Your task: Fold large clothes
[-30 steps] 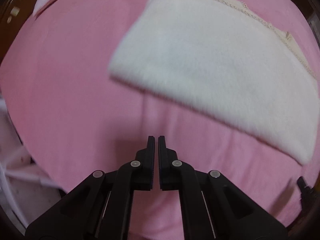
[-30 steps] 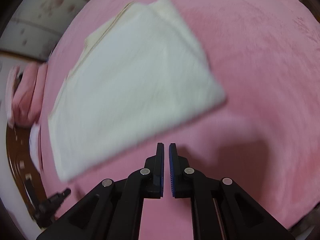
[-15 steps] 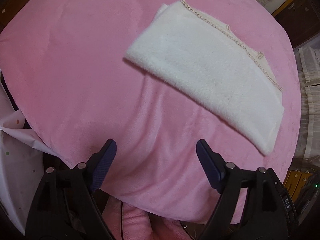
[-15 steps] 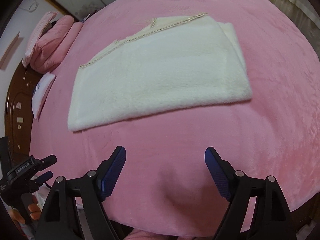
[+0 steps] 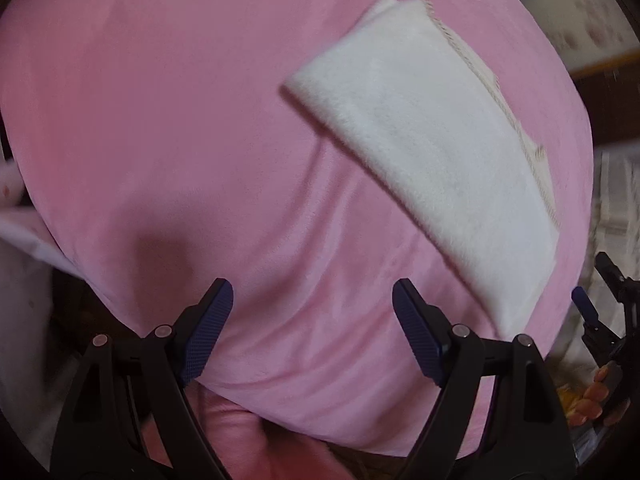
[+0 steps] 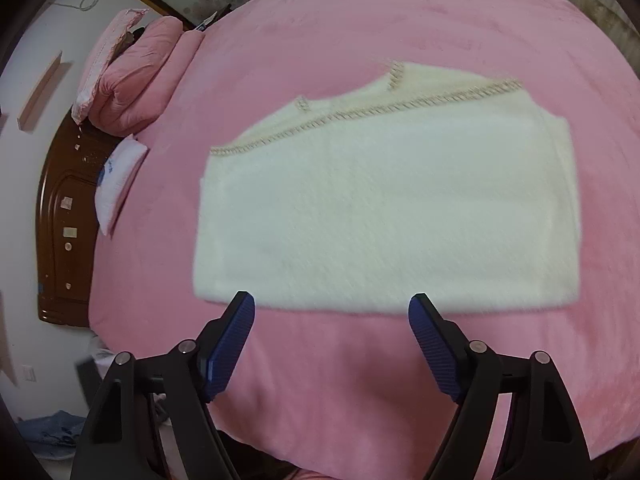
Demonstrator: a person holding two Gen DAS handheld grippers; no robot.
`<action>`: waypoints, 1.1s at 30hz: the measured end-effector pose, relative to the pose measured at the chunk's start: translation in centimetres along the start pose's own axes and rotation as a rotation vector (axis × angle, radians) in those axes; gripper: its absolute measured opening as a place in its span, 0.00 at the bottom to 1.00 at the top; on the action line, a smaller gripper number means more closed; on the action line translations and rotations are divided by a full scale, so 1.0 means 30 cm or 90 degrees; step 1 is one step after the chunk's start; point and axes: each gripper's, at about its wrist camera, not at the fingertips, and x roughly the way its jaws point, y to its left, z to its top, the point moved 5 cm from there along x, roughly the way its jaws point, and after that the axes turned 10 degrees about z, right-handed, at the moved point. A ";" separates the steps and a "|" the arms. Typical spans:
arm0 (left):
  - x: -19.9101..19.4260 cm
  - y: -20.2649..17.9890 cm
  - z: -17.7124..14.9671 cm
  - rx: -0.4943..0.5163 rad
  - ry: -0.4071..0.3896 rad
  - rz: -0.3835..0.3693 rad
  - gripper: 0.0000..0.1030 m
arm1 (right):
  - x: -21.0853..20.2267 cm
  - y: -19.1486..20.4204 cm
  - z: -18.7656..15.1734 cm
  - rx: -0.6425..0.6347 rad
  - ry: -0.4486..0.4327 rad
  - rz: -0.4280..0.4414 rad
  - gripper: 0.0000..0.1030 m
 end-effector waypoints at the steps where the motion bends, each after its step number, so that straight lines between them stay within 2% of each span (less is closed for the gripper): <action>1: 0.021 0.013 -0.001 -0.025 0.016 -0.016 0.78 | 0.008 0.018 0.033 0.004 0.001 0.003 0.52; 2: 0.049 0.021 -0.004 -0.047 0.032 -0.028 0.78 | 0.022 0.030 0.073 0.008 0.001 0.005 0.43; 3: 0.075 0.026 -0.007 -0.060 0.043 -0.036 0.78 | 0.041 0.039 0.112 0.014 0.004 0.002 0.27; 7: 0.145 0.034 -0.016 -0.046 0.067 -0.052 0.77 | 0.166 0.040 0.220 0.016 0.049 -0.022 0.04; 12: 0.229 0.013 -0.014 -0.010 0.091 -0.087 0.76 | 0.424 -0.040 0.323 0.018 0.103 -0.077 0.01; 14: 0.250 0.008 0.003 -0.010 0.095 -0.087 0.76 | 0.486 -0.068 0.353 0.025 0.112 -0.094 0.01; 17: 0.259 0.003 0.040 -0.016 0.086 -0.112 0.76 | 0.544 -0.088 0.399 0.032 0.117 -0.112 0.01; 20: 0.264 -0.013 0.091 -0.013 0.072 -0.138 0.76 | 0.606 -0.103 0.419 0.035 0.152 -0.146 0.01; 25: 0.266 -0.037 0.182 -0.040 0.052 -0.183 0.76 | 0.643 -0.122 0.435 0.057 0.164 -0.176 0.01; 29: 0.306 -0.033 0.267 -0.102 0.031 -0.216 0.76 | 0.648 -0.131 0.462 0.039 0.193 -0.176 0.00; 33: 0.374 -0.019 0.328 -0.151 0.021 -0.213 0.76 | 0.630 -0.154 0.485 0.068 0.188 -0.164 0.00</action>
